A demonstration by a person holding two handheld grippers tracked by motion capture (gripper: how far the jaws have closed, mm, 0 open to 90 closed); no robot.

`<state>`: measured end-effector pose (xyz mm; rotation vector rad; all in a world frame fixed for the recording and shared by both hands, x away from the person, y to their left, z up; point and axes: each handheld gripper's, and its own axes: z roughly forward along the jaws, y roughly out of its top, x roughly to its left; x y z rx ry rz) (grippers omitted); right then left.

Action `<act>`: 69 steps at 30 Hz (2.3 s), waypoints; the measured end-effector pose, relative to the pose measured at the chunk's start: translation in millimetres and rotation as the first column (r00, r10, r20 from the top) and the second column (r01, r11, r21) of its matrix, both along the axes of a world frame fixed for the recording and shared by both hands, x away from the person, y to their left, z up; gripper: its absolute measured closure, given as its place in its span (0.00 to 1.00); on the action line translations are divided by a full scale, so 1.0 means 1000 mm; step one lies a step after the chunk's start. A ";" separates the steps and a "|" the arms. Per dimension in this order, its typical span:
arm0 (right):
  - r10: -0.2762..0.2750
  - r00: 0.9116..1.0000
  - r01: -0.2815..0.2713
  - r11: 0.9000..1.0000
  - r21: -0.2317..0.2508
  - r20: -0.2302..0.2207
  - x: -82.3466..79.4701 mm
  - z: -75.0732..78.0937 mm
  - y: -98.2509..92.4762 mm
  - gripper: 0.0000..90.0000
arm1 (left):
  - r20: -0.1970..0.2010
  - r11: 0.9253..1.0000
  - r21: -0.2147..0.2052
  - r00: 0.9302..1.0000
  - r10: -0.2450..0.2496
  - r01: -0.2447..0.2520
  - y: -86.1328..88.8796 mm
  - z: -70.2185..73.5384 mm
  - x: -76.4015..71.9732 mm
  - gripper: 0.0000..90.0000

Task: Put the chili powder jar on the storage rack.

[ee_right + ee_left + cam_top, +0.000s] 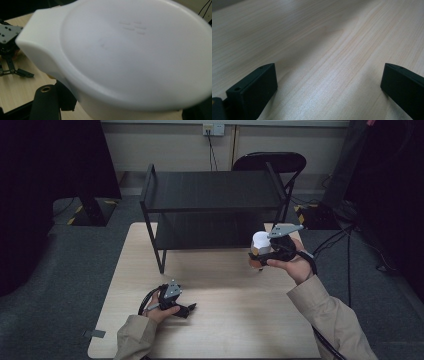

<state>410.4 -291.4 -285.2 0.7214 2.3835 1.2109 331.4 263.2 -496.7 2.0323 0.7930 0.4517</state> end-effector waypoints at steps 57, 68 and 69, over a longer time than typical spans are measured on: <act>-0.112 0.994 0.113 0.989 0.100 -0.017 0.042 0.014 0.036 0.34 | 0.000 1.000 -0.002 1.000 0.000 0.000 0.000 0.000 0.000 0.00; -0.122 0.992 0.123 0.987 0.102 -0.014 0.048 0.009 0.043 0.34 | 0.000 1.000 -0.002 1.000 0.000 0.000 0.000 0.000 0.000 0.00; -0.123 0.992 0.123 0.987 0.100 -0.010 0.048 0.008 0.044 0.34 | 0.000 1.000 -0.002 1.000 0.000 0.000 0.000 0.000 0.000 0.00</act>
